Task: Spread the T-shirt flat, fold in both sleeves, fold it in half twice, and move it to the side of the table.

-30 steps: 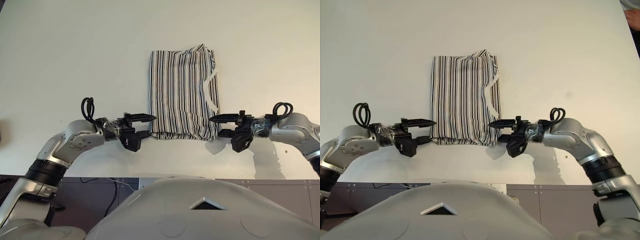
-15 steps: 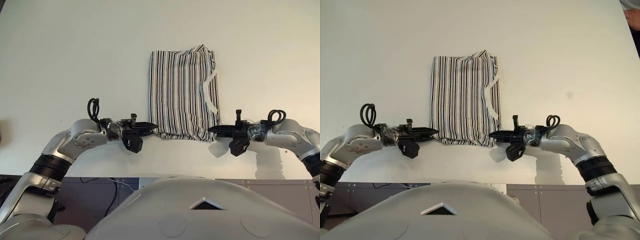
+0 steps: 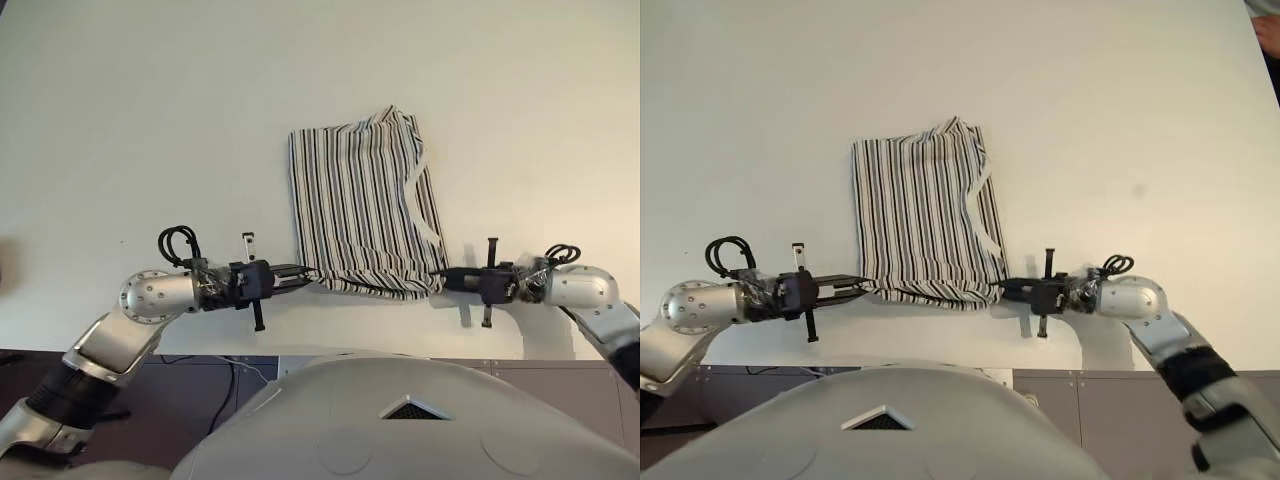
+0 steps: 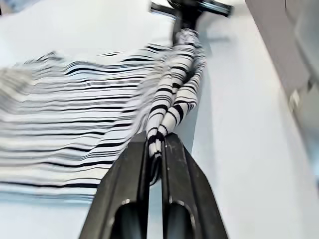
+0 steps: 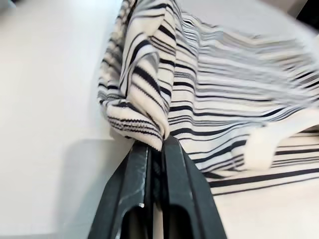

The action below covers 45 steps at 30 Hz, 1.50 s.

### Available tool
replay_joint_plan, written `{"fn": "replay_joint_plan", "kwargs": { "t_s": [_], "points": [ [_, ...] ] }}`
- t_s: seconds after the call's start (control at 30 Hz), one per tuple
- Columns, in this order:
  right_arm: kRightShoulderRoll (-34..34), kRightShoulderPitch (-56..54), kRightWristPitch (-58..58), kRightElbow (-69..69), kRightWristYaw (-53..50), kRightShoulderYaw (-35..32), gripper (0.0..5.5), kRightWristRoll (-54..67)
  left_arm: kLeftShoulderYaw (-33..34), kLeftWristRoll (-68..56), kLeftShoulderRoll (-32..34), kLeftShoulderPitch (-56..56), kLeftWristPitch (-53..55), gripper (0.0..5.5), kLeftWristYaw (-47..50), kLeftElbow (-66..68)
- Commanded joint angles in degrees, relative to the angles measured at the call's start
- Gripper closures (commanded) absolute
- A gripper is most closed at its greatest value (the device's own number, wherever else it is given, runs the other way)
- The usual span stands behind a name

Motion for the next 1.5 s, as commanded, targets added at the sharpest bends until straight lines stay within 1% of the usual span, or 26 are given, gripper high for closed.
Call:
{"fn": "replay_joint_plan", "kwargs": {
  "t_s": [0.03, 0.1, 0.17, 0.23, 0.33, 0.4, 0.47, 0.63, 0.77, 0.8, 0.83, 0.9, 1.03, 1.07, 1.13, 1.2, 1.23, 1.27, 1.33, 1.37, 1.43, 1.5],
  "points": [
    [-7.0, -4.1, 25.7, -22.5, -3.0, -7.6, 5.40, 18.8, 8.1, -13.4, 0.3, -4.6, 13.8, 5.38, -1.7, 0.7],
    [-1.6, -12.9, 37.0, -23.2, -8.5, -10.2, 5.40, 24.5, 8.9, -15.6, -1.9, -8.0, 19.0, 5.38, -0.7, 2.8],
    [3.2, -18.3, 44.2, -20.4, -12.5, -11.0, 5.40, 24.2, 8.4, -14.6, -5.4, -13.5, 23.1, 5.38, 2.3, 5.8],
    [5.4, -19.8, 47.2, -17.8, -13.3, -11.0, 5.40, 20.3, 8.1, -13.5, -8.6, -18.6, 25.9, 5.38, 3.7, 8.3],
    [10.2, -22.7, 48.6, -12.2, -13.1, -10.3, 5.40, 12.7, 7.2, -9.8, -13.6, -26.5, 27.6, 5.39, 2.9, 14.1],
    [13.2, -24.4, 48.8, -8.5, -12.8, -11.2, 5.40, 9.0, 7.2, -7.4, -17.1, -32.8, 28.1, 5.39, 2.2, 19.5],
    [15.7, -26.2, 48.1, -4.1, -11.6, -11.8, 5.40, 5.5, 6.4, -3.3, -19.9, -37.6, 26.1, 5.39, 0.4, 26.3],
    [21.3, -29.6, 46.5, 5.2, -10.2, -13.7, 5.40, -1.0, 4.9, 5.9, -27.2, -44.0, 18.9, 5.39, -2.3, 40.7],
    [24.6, -31.3, 44.2, 10.6, -8.5, -14.3, 5.40, -5.3, 5.3, 12.9, -33.1, -50.3, 11.7, 5.39, 0.4, 53.6],
    [25.3, -31.8, 43.2, 11.9, -8.1, -14.3, 5.40, -6.4, 5.6, 13.9, -33.9, -51.2, 10.1, 5.11, 0.4, 55.9],
    [26.0, -32.0, 41.7, 13.0, -7.3, -14.4, 5.40, -7.3, 5.8, 14.8, -34.7, -52.0, 8.6, 4.93, -0.2, 58.2],
    [27.6, -32.8, 38.9, 15.5, -7.4, -14.9, 4.95, -9.4, 5.9, 17.2, -35.8, -53.8, 4.9, 4.60, 0.2, 63.4],
    [30.4, -34.1, 37.0, 19.9, -10.1, -17.6, 4.31, -12.0, 7.4, 22.7, -37.9, -58.4, -2.5, 4.12, 7.4, 74.7],
    [30.8, -34.2, 36.8, 20.3, -10.5, -18.3, 4.19, -12.5, 7.8, 23.4, -38.1, -59.0, -3.8, 4.12, 8.1, 76.1],
    [31.0, -35.5, 36.2, 24.5, -15.6, -19.5, 3.88, -16.1, 7.2, 27.2, -37.0, -60.4, -7.8, 4.12, 11.8, 78.4],
    [32.3, -38.4, 36.3, 32.0, -24.4, -20.7, 3.47, -20.7, 5.3, 32.6, -35.1, -60.9, -9.8, 4.12, 17.2, 81.8],
    [33.4, -39.6, 36.4, 34.7, -28.0, -21.7, 3.35, -21.7, 4.9, 34.5, -34.4, -60.8, -9.7, 4.12, 20.0, 83.5],
    [35.1, -39.8, 36.1, 34.6, -29.3, -23.0, 3.15, -21.1, 5.6, 35.5, -33.6, -60.4, -8.8, 4.12, 23.4, 84.7],
    [37.7, -38.9, 36.2, 29.5, -29.2, -26.1, 3.15, -17.6, 8.4, 35.3, -32.6, -59.0, -7.1, 4.12, 28.1, 85.2],
    [38.6, -38.7, 37.6, 24.8, -27.7, -27.2, 3.15, -15.0, 10.2, 34.5, -31.9, -57.5, -6.4, 4.12, 30.2, 84.0],
    [39.6, -37.7, 40.6, 15.4, -22.2, -25.9, 3.15, -11.4, 14.8, 31.6, -31.4, -54.1, -4.6, 4.12, 34.1, 78.8],
    [40.0, -36.4, 41.8, 11.1, -17.0, -21.8, 3.15, -11.7, 19.1, 28.2, -32.6, -51.1, -1.6, 4.12, 36.8, 70.8]
  ]
}}
